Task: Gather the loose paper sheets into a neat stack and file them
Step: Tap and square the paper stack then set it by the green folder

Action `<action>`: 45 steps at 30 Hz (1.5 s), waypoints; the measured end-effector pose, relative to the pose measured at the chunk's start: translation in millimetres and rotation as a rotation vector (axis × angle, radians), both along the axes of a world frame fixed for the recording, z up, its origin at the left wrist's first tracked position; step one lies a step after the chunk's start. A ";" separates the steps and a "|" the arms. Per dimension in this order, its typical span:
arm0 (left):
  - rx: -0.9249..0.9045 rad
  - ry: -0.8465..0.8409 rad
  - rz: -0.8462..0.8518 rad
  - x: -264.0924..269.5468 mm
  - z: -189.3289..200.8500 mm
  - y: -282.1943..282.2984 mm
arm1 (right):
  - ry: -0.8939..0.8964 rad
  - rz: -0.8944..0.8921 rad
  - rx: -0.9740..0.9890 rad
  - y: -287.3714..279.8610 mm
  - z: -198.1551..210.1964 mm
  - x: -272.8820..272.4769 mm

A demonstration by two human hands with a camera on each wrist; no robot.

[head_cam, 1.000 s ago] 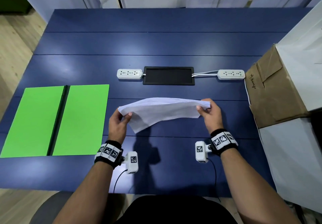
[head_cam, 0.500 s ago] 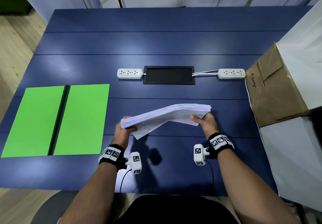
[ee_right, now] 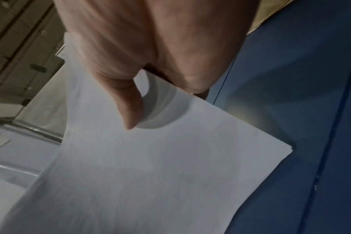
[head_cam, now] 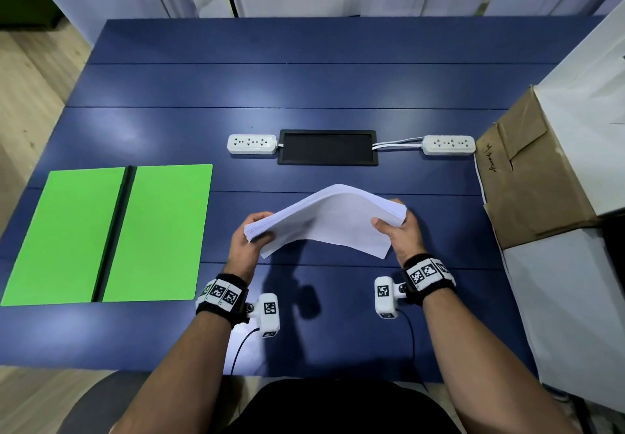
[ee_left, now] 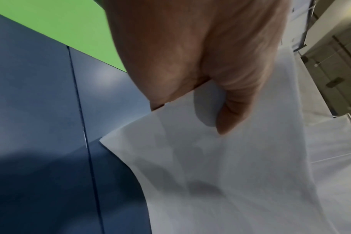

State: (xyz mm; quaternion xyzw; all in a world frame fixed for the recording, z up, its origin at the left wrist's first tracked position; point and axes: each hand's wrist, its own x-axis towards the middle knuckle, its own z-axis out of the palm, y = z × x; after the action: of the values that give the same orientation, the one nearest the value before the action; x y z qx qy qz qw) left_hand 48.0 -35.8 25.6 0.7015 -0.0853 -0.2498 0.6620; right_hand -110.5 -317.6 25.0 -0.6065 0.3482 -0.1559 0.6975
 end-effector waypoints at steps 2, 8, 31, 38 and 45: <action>0.007 0.015 0.031 0.2 1.5 0.3 | -0.005 0.020 -0.009 -3.8 0.9 -2.1; 0.045 0.089 0.077 13.4 -3.1 18.2 | -0.016 0.134 0.000 -23.3 2.1 -13.8; 0.127 0.216 0.154 9.2 10.1 0.5 | 0.189 -0.028 0.013 -0.9 -26.3 -12.6; 0.593 -1.024 -0.002 5.9 49.7 -36.7 | 0.221 0.014 -0.076 1.2 -14.9 -8.7; 0.917 -1.085 -0.651 3.1 75.7 -119.5 | 0.182 0.101 -0.173 0.2 9.6 -3.7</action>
State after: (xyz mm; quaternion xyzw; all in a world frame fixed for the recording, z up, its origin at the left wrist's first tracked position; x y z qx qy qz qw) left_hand 51.1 -155.2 101.3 0.8686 -0.4871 -0.0637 0.0652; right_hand -114.1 -317.4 34.6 -0.6928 0.3642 -0.0943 0.6152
